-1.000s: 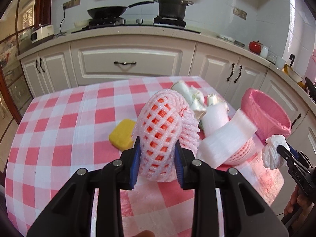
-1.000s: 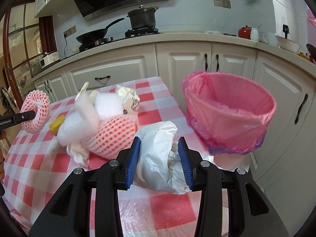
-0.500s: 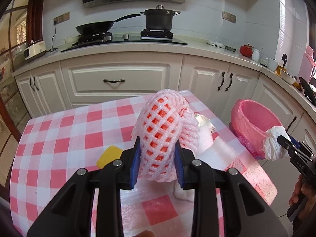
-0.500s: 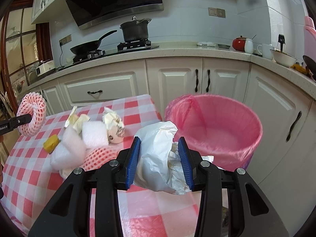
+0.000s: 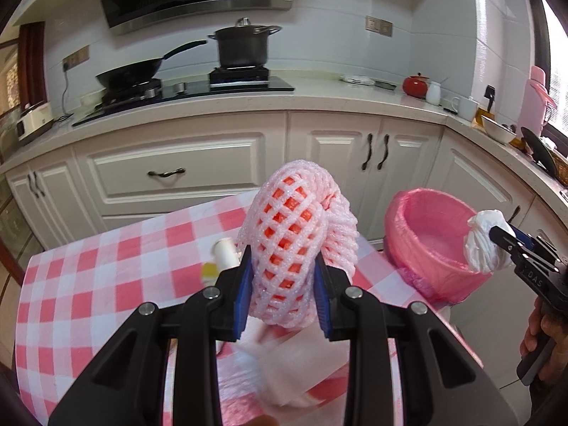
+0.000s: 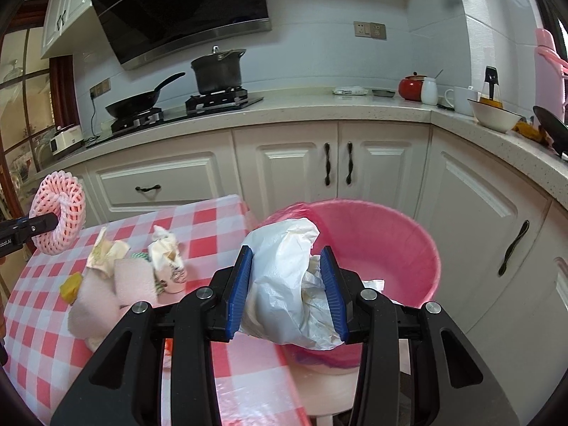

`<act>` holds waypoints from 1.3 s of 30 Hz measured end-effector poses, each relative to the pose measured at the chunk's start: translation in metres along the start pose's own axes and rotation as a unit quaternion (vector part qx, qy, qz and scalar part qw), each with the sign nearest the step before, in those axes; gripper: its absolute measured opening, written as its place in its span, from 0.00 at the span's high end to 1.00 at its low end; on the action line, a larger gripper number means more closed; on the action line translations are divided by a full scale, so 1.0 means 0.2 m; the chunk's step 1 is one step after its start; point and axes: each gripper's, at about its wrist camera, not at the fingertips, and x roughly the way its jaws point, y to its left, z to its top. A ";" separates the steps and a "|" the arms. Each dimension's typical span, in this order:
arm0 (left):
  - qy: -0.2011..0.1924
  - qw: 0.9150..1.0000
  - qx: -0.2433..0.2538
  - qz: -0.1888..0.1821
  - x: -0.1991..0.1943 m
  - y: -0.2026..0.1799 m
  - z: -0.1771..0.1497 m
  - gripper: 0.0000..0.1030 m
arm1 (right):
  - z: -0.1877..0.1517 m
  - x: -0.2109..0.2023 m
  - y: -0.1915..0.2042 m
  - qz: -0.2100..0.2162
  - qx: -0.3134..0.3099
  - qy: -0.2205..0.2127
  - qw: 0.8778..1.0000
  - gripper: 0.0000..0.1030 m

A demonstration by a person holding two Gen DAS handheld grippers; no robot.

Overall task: Collect trash
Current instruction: 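Carry the bag and the pink net over the pink wastebasket with both grippers, then open both grippers to drop the bag and net into the wastebasket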

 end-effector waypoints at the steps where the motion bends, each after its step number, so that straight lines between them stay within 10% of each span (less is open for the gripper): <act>1: 0.000 1.000 0.003 -0.003 0.01 -0.02 0.01 0.71 | 0.00 0.01 -0.01 -0.001 0.000 0.000 1.000 0.62; 39: 0.065 0.981 0.043 -0.177 0.66 -0.93 0.27 0.68 | 0.14 0.32 -0.50 -0.039 0.051 0.007 0.998 0.60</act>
